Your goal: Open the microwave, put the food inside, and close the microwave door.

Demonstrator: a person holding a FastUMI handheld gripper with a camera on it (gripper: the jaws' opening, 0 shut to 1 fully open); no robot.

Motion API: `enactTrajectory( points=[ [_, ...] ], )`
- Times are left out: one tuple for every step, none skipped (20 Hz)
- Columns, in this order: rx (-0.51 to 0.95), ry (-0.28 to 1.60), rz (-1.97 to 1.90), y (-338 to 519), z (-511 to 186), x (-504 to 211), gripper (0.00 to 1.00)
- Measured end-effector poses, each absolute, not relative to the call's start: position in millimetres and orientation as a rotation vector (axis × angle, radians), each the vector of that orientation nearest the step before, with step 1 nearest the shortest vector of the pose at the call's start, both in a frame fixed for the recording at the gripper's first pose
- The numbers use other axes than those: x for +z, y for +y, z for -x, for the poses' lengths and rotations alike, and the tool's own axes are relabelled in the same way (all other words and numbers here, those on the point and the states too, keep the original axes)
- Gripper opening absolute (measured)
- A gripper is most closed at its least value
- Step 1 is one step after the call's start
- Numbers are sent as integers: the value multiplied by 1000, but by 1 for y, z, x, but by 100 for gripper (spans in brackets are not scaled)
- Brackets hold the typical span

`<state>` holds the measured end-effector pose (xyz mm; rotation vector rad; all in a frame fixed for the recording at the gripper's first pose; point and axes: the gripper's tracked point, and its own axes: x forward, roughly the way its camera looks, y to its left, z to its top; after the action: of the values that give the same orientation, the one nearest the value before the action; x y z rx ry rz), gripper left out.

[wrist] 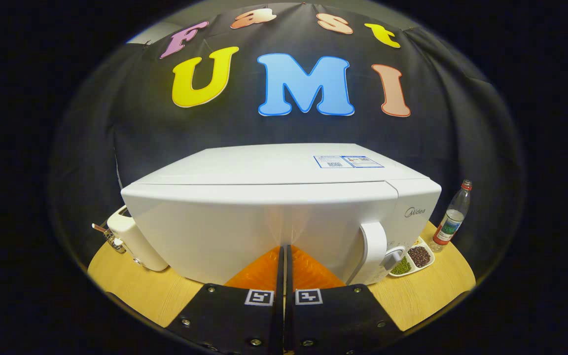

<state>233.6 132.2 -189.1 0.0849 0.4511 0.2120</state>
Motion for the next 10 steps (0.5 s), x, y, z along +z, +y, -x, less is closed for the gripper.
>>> enactTrajectory(
  points=[
    [221,432,-81,133,-225,-180,2],
    [220,398,-67,132,-218,-167,2],
    [218,362,-52,130,-211,-154,2],
    [222,334,-49,128,-200,-142,2],
    [229,313,-57,127,-189,-131,2],
    [225,299,-67,125,-178,-122,2],
    [218,284,-78,120,-166,-112,2],
    [211,269,-88,117,-154,-103,2],
    [209,251,-96,115,-139,-94,2],
    [205,235,-99,111,-127,-86,2]
  ],
)
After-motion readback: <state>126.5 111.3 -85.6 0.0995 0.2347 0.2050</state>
